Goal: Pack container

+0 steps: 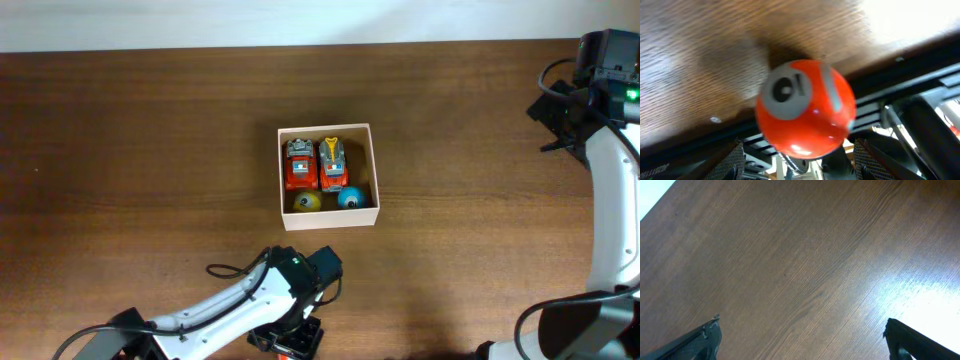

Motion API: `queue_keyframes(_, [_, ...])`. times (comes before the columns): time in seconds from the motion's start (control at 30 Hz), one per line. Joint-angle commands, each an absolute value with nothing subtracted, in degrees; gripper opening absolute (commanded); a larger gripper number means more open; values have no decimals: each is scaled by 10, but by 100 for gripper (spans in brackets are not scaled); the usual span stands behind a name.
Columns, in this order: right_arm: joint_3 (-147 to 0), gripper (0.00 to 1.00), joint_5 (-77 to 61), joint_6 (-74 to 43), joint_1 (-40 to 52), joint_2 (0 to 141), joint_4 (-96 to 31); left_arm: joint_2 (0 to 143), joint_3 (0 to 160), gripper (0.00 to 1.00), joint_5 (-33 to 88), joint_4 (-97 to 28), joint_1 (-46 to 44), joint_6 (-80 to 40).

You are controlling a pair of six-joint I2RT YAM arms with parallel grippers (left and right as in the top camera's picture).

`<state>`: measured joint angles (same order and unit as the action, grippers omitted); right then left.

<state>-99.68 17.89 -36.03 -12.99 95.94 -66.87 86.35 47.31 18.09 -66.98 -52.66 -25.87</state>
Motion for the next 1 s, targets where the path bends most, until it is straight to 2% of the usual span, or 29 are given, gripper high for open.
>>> queue_keyframes(0.0, [-1007,99,180,-365,-131,950,-669,856,467,71,222,-666,-530,-220])
queue_keyframes(0.27, [-1007,99,180,-365,-131,950,-669,856,467,75,228,-642,-554,-205])
queue_keyframes(0.77, [-1007,99,180,-365,-131,950,-669,856,458,75,190,-602,-558,-196])
queue_keyframes(0.97, [-1007,99,180,-365,-131,950,-669,858,458,68,175,-597,-558,-196])
